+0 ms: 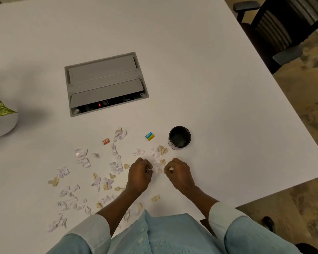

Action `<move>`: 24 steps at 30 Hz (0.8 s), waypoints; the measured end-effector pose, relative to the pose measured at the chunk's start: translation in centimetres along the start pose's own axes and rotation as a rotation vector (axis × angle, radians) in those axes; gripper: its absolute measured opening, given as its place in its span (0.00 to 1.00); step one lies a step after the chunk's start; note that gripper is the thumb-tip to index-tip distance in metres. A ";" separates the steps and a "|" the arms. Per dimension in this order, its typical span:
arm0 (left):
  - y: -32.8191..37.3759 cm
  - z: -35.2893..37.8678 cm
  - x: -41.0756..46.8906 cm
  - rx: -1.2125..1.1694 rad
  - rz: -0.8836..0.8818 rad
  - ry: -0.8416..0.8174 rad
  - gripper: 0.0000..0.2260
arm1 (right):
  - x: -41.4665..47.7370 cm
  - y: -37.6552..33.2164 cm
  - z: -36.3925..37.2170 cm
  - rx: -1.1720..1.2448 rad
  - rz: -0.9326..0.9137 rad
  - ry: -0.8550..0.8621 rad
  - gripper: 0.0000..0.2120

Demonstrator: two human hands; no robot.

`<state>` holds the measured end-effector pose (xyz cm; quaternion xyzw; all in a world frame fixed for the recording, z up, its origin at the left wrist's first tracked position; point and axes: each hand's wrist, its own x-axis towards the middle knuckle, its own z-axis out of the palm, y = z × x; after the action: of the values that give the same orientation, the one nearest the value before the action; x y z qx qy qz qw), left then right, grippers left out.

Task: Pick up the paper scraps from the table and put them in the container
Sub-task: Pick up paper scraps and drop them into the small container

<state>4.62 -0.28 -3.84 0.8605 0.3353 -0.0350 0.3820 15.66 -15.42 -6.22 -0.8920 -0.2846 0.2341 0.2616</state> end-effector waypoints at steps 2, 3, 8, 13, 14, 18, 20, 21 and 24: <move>1.8 -0.5 0.0 -0.081 0.024 0.047 0.06 | -0.2 -1.0 -1.7 0.088 0.021 0.060 0.05; 2.8 -0.7 0.1 -0.117 0.047 0.069 0.05 | -0.3 -1.5 -2.8 0.130 0.024 0.102 0.05; 7.7 -1.9 1.9 -0.186 0.149 0.137 0.06 | 0.5 -3.2 -7.9 0.200 0.004 0.304 0.07; 10.6 -2.1 4.6 -0.161 0.165 0.142 0.05 | 3.2 -3.4 -10.9 0.141 0.055 0.372 0.06; 11.0 -2.1 5.1 -0.147 0.160 0.138 0.05 | 3.6 -3.5 -11.2 0.123 0.059 0.368 0.06; 12.4 -1.7 7.2 -0.136 0.154 0.091 0.05 | 5.6 -3.2 -11.9 0.073 0.070 0.329 0.05; 13.1 -1.6 8.0 -0.110 0.173 0.070 0.04 | 6.5 -3.1 -12.3 0.037 0.081 0.277 0.05; 13.4 -1.5 8.4 -0.098 0.182 0.060 0.03 | 6.8 -3.1 -12.4 0.023 0.078 0.249 0.06; 14.0 -1.7 9.1 -0.077 0.202 0.018 0.06 | 7.4 -3.4 -12.8 -0.019 0.049 0.189 0.08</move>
<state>19.78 -0.88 3.42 0.8750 0.2513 0.0245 0.4132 26.93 -12.63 3.48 -0.9192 -0.2390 0.1523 0.2733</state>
